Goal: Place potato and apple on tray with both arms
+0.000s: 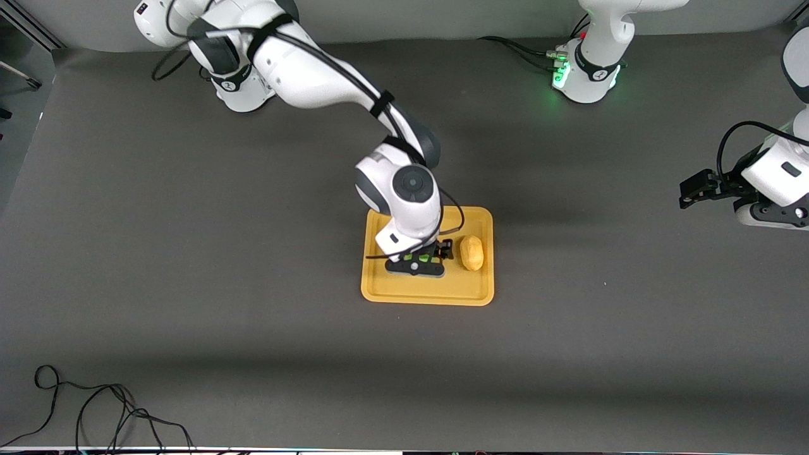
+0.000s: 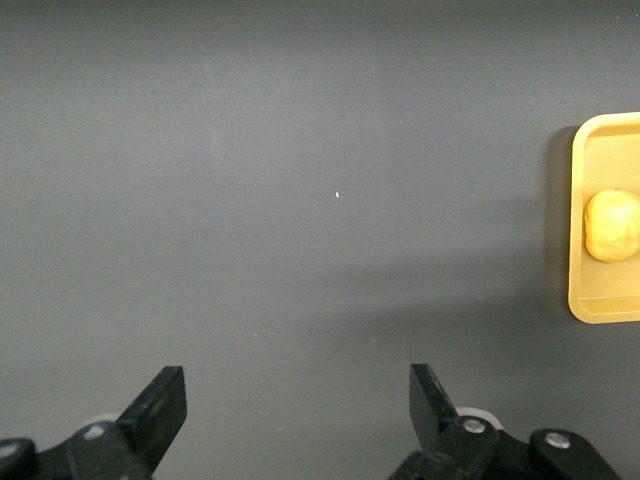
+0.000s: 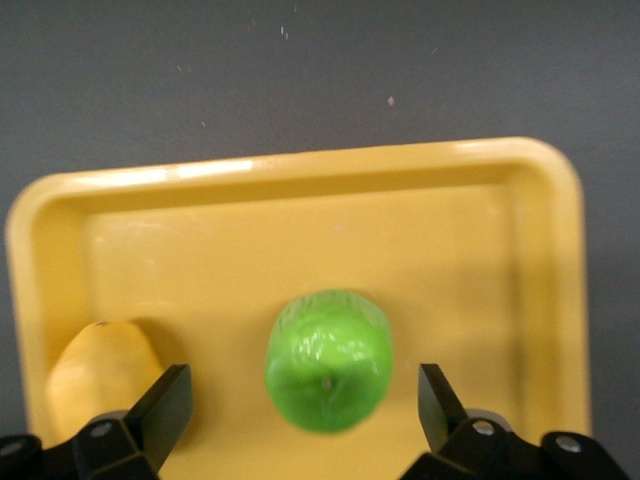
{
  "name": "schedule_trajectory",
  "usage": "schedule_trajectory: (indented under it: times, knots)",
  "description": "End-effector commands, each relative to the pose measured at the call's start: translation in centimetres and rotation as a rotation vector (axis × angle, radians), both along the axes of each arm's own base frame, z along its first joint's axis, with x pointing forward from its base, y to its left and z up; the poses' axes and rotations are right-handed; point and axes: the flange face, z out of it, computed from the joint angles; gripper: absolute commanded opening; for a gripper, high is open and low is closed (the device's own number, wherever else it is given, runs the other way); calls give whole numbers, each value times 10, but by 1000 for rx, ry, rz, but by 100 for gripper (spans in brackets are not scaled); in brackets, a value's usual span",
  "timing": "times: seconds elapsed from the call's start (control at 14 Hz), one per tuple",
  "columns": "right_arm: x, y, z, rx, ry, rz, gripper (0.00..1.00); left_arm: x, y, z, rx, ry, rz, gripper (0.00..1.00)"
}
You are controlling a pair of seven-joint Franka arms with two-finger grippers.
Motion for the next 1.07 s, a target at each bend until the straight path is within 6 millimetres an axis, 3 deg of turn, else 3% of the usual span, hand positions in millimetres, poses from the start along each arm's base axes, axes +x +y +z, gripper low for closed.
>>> schedule_trajectory:
  times: [0.0, 0.14, 0.29, 0.43, 0.64, 1.0]
  knots:
    - [-6, -24, 104, -20, 21, -40, 100, 1, 1, 0, 13, -11, -16, 99]
    - [-13, -47, 171, -20, 23, -56, 100, 1, -1, -1, 10, -6, -19, 99]
    - [-14, -87, 224, -30, 48, -63, 100, 2, 1, -2, 10, -5, -54, 100]
    - [-17, -138, 261, -82, 122, 17, 100, 4, 1, -1, 9, -8, -57, 100]
    - [-17, -228, 300, -84, 146, 88, 100, 4, 1, -2, 7, -5, -47, 100]
    - [-3, -401, 325, -24, 164, 107, 100, 17, 1, 7, 11, -13, -43, 100]
